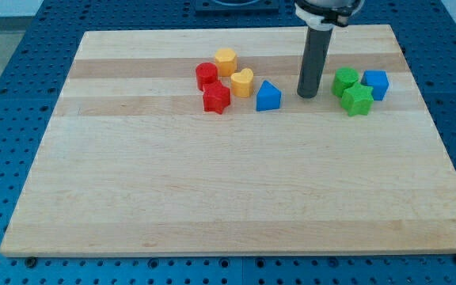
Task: Push the blue triangle slightly towards left
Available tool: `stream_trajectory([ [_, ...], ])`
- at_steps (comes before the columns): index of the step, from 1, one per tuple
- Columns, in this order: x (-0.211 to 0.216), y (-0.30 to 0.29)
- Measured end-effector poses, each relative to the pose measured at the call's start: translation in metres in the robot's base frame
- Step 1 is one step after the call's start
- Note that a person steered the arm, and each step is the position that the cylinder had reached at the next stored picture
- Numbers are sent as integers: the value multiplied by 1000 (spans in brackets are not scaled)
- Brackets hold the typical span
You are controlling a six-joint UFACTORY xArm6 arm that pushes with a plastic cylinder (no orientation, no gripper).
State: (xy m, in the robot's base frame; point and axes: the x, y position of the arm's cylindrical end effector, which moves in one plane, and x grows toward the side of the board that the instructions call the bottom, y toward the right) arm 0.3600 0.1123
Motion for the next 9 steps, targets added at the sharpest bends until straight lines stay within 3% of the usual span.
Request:
stream_trajectory([
  [6,26,-45],
  [9,26,-31],
])
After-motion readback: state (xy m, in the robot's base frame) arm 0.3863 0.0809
